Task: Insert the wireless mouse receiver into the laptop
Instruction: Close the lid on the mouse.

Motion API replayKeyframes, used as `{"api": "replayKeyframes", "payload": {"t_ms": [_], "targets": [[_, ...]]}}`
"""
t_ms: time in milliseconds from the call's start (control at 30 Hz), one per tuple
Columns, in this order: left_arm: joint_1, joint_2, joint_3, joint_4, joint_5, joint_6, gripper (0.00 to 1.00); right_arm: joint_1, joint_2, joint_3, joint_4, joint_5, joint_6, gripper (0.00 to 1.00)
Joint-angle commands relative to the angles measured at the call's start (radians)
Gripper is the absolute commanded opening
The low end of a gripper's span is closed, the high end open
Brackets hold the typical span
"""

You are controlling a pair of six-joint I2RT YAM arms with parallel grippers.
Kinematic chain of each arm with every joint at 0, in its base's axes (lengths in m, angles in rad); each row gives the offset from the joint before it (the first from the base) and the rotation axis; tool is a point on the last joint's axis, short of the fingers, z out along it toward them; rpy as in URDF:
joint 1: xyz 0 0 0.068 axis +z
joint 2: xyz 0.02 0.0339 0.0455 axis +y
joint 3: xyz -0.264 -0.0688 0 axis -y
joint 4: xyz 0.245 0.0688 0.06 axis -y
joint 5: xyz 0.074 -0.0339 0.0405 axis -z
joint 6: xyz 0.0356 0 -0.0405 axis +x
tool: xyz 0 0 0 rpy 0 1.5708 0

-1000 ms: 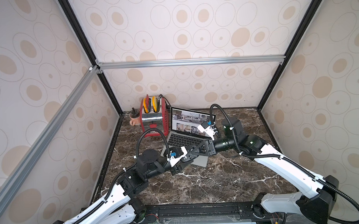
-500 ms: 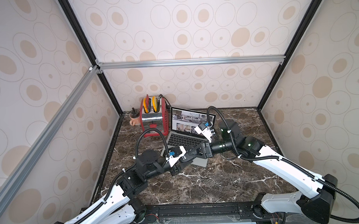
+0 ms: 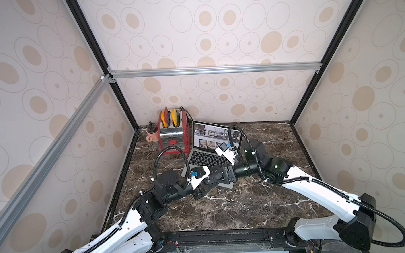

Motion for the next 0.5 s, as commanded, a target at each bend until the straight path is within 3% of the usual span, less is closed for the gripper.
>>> {"api": "replayKeyframes", "payload": {"t_ms": [0, 200, 467], "targets": [[-0.004, -0.034, 0.034, 0.145, 0.020, -0.012, 0.00, 0.010, -0.002, 0.007, -0.069, 0.004, -0.060, 0.61], [-0.005, -0.046, 0.032, 0.114, -0.003, -0.001, 0.00, 0.007, -0.055, 0.045, -0.145, 0.005, -0.095, 0.73], [-0.004, -0.045, 0.019, 0.086, -0.017, 0.007, 0.00, -0.052, -0.162, 0.071, -0.186, -0.065, -0.060, 0.79]]}}
